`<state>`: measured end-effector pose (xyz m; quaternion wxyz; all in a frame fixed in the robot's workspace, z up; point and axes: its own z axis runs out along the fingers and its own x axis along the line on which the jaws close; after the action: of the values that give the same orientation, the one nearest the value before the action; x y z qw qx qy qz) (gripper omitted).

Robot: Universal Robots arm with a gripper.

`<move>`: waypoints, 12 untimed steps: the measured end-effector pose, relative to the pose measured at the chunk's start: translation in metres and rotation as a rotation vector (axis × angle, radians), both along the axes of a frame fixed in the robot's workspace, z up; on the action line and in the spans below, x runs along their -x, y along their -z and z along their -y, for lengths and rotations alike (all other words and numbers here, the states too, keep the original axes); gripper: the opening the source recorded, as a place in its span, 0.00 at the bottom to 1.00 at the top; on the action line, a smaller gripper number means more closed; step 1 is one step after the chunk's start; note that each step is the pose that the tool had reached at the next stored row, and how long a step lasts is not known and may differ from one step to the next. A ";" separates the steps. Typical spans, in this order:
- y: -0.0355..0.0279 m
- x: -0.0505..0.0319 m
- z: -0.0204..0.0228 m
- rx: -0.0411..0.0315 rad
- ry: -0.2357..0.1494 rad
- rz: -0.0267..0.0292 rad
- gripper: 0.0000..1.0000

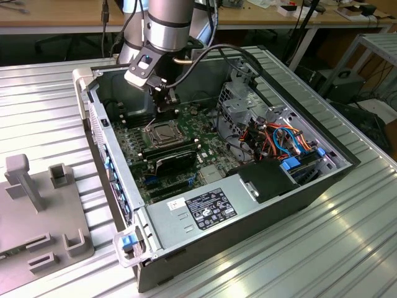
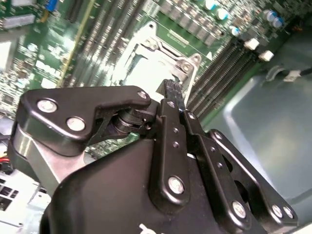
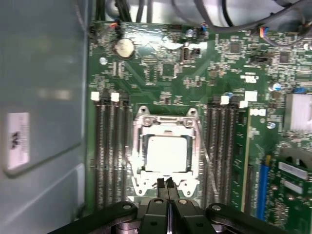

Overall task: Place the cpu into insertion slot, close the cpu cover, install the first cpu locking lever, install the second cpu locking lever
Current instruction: 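Install the first cpu locking lever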

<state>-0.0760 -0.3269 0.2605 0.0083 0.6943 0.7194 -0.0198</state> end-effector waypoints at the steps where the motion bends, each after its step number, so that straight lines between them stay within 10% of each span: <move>1: 0.0000 0.0001 0.0055 -0.0001 0.000 0.0000 0.11; 4: 0.0000 0.0000 0.0152 -0.0001 0.000 0.0001 0.11; 12: 0.0000 0.0000 0.0165 -0.0001 0.000 0.0000 0.11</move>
<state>-0.0761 -0.3434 0.2605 0.0083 0.6942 0.7194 -0.0197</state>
